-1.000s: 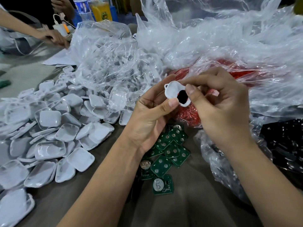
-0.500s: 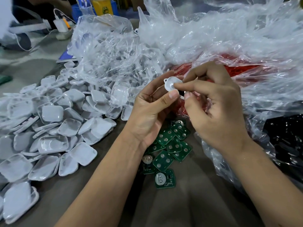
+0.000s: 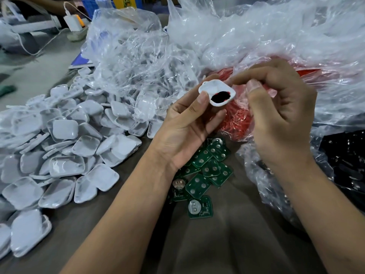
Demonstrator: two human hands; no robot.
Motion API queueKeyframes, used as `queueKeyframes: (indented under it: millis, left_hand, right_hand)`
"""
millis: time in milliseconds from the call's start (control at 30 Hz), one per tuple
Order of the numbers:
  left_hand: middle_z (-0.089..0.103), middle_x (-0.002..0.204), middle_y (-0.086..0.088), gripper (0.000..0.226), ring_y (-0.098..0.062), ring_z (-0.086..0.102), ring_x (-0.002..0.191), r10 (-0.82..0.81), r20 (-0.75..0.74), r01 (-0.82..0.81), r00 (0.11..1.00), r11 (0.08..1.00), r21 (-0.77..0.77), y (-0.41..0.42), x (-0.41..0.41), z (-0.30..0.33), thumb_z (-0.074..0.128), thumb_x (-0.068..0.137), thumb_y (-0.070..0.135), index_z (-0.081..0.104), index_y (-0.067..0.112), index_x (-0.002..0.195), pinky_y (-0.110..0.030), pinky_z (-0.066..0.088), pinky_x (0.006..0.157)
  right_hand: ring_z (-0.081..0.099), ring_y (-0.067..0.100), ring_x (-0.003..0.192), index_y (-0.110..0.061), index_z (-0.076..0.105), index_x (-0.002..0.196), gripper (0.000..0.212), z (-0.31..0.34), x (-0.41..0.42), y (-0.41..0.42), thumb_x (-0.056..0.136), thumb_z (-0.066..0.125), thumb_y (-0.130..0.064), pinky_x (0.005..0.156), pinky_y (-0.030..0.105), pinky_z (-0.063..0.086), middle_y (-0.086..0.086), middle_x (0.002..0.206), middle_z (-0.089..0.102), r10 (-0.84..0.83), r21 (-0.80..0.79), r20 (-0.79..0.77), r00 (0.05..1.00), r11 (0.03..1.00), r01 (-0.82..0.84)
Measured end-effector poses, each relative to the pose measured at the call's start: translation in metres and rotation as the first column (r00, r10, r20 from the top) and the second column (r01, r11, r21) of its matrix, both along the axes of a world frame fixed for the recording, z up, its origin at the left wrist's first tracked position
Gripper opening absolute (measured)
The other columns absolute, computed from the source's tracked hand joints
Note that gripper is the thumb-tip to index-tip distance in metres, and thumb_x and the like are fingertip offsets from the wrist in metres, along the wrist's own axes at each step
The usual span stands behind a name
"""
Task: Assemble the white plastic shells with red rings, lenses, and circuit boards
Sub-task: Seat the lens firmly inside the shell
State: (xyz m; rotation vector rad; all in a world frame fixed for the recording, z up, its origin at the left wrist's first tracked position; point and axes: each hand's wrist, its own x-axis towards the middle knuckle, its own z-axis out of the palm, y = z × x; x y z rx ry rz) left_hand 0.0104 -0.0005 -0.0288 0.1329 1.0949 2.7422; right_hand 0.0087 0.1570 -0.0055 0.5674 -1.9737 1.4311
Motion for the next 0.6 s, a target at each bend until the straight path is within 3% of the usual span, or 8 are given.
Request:
queueKeyframes:
  millis: [133,267,367,467,600]
  left_hand:
    - [0.071,0.114,-0.006,0.057,-0.017,0.067,0.101,-0.036,-0.026,0.037,0.999,0.999,0.033,-0.0012,0.0021,0.0014,0.074,0.076,0.022,0.063,0.009,0.131,-0.031,0.061,0.089]
    - [0.061,0.127,-0.010,0.070,-0.022,0.063,0.110,-0.099,-0.060,0.102,0.993,0.994,0.046,-0.0012,0.0027,0.0010,0.066,0.085,0.019,0.045,0.005,0.150,-0.037,0.057,0.094]
    - [0.062,0.128,-0.012,0.075,-0.027,0.062,0.113,-0.176,-0.104,0.186,0.979,0.978,0.094,-0.0017,0.0021,-0.0003,0.082,0.077,0.017,0.051,0.008,0.145,-0.042,0.053,0.101]
    - [0.067,0.126,-0.014,0.078,-0.028,0.067,0.110,-0.221,-0.141,0.239,0.965,0.962,0.132,-0.0031,0.0017,-0.0016,0.089,0.070,0.014,0.056,0.009,0.140,-0.043,0.054,0.099]
    - [0.065,0.127,-0.014,0.083,-0.029,0.068,0.107,-0.242,-0.153,0.268,0.958,0.946,0.180,-0.0054,0.0005,-0.0025,0.090,0.070,0.011,0.051,0.014,0.143,-0.041,0.055,0.096]
  right_hand:
    - [0.060,0.012,0.095,-0.004,0.077,0.098,0.023,0.0007,0.0013,0.0006,0.094,0.056,0.001,0.078,0.019,0.044,0.012,0.100,0.062,-0.022,0.079,-0.089,0.996,0.996,0.029]
    - [0.060,0.028,0.090,-0.002,0.077,0.099,0.023,-0.0009,0.0046,0.0006,0.094,0.056,0.001,0.065,0.031,0.046,0.020,0.101,0.060,0.004,0.161,-0.185,0.983,0.987,0.027]
    - [0.059,0.029,0.089,-0.001,0.077,0.099,0.023,-0.0009,0.0043,0.0014,0.093,0.055,0.002,0.064,0.032,0.044,0.021,0.100,0.060,0.015,0.177,-0.218,0.976,0.984,0.024]
    - [0.056,0.022,0.085,0.000,0.073,0.099,0.023,0.0001,0.0025,-0.0002,0.093,0.051,-0.001,0.066,0.021,0.040,0.017,0.098,0.060,-0.029,0.115,-0.227,0.973,0.992,0.056]
    - [0.056,0.022,0.070,-0.009,0.060,0.102,0.019,-0.0016,-0.0010,0.0004,0.097,0.042,-0.003,0.059,0.036,0.040,0.011,0.087,0.064,-0.031,-0.096,-0.067,0.997,0.995,0.024]
